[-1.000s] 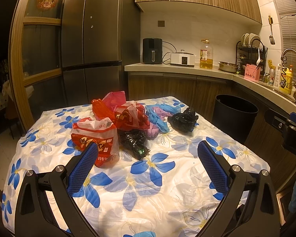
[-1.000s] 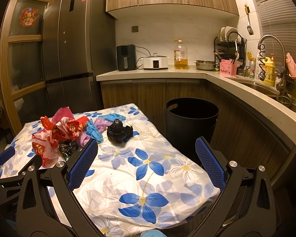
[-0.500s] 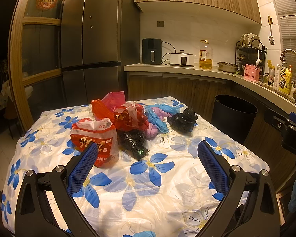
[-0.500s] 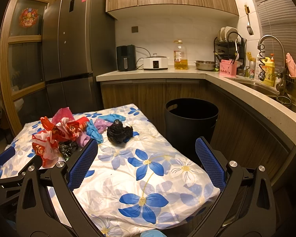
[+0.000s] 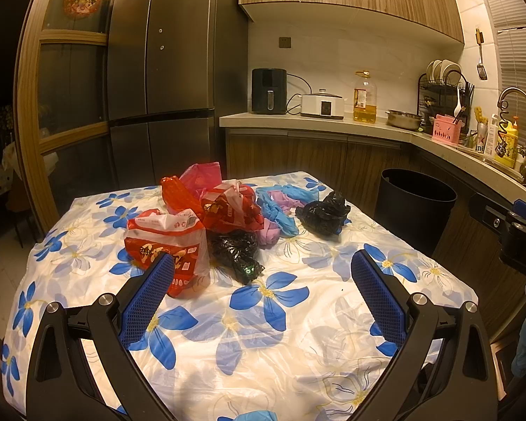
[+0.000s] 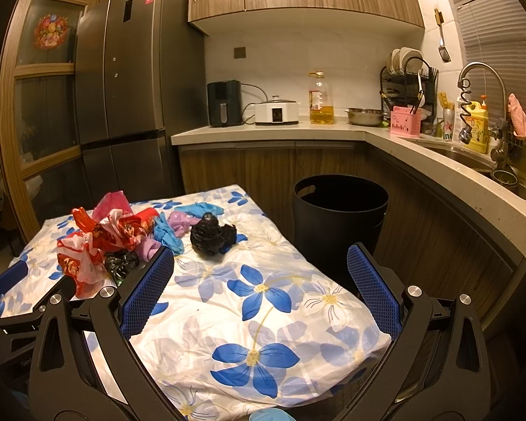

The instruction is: Collect trash

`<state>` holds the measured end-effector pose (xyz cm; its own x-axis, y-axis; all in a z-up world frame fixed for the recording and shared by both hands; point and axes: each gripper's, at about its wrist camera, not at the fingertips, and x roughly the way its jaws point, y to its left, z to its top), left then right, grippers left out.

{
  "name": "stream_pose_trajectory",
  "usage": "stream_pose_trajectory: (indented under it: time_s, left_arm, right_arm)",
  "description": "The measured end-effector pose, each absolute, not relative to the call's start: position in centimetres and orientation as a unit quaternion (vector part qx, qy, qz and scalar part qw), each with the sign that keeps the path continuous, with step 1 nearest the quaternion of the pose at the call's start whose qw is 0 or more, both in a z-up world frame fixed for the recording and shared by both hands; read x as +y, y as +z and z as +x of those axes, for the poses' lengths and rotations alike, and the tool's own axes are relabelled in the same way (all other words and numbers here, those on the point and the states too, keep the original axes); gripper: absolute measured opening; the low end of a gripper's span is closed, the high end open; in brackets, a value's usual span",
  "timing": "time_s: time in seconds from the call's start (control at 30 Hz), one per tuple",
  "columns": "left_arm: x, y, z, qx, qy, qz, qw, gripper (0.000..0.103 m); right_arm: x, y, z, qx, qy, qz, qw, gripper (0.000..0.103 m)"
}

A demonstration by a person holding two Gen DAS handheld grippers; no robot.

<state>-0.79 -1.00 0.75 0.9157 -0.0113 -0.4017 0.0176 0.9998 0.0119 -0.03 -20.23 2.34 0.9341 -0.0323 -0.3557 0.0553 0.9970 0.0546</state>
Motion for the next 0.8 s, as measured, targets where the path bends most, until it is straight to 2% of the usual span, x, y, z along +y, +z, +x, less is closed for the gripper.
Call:
stream_pose_trajectory:
  time_s: [0.8]
  left_arm:
    - [-0.99, 0.62, -0.61, 0.206, -0.007, 0.005, 0.979, 0.097]
  right_arm:
    - [-19.94, 2.08, 0.11, 0.179, -0.019, 0.032, 0.983, 0.098]
